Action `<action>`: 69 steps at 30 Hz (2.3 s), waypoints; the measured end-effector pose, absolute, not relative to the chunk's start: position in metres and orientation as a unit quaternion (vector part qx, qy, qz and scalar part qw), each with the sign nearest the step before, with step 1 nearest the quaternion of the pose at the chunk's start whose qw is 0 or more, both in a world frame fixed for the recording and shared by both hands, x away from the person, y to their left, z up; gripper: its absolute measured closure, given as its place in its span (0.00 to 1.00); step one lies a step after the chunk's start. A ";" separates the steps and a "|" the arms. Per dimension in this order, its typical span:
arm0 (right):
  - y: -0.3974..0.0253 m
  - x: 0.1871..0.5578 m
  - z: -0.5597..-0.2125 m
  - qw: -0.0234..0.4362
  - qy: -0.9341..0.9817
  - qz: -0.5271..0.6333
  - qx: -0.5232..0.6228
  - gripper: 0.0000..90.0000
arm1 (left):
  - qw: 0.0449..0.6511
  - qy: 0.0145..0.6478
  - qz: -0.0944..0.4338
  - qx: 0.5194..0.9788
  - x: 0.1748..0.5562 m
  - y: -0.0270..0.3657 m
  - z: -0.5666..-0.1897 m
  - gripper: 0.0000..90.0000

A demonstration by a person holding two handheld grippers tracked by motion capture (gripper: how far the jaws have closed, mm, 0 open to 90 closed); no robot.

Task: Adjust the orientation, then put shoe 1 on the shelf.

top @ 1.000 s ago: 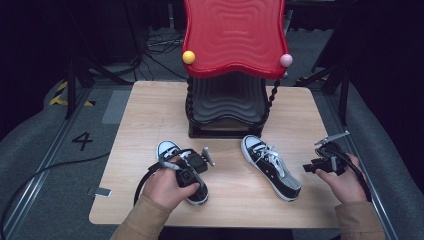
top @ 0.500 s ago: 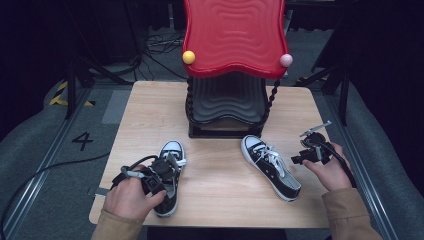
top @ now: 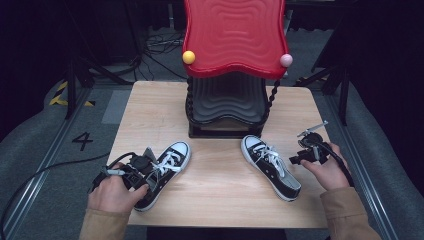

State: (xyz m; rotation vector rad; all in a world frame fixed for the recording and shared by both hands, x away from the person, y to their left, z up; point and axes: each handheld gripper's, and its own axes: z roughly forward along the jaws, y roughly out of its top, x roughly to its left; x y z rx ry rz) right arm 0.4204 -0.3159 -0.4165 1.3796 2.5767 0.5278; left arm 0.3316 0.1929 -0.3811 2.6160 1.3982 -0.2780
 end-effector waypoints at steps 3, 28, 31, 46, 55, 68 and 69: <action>-0.319 0.419 -0.418 0.085 0.862 0.180 0.466 0.59 | 0.088 0.478 -0.077 0.870 0.336 0.188 -0.383 0.75; -0.338 0.403 -0.429 0.080 0.852 0.167 0.489 0.57 | 0.165 0.478 -0.035 0.862 0.369 0.170 -0.427 0.87; -0.342 0.402 -0.430 0.080 0.850 0.165 0.493 0.56 | 0.157 0.488 -0.023 0.858 0.367 0.166 -0.428 0.85; -0.354 0.392 -0.433 0.082 0.843 0.163 0.506 0.56 | 0.122 0.496 -0.001 0.860 0.371 0.151 -0.427 0.87; -0.361 0.385 -0.433 0.084 0.837 0.161 0.515 0.56 | 0.187 0.501 -0.017 0.845 0.370 0.138 -0.403 0.95; -0.363 0.373 -0.436 0.061 0.832 0.195 0.517 0.61 | 0.218 0.447 -0.029 0.867 0.375 0.102 -0.355 0.94; -0.363 0.373 -0.437 0.059 0.833 0.192 0.516 0.62 | 0.222 0.445 -0.029 0.867 0.375 0.100 -0.352 0.94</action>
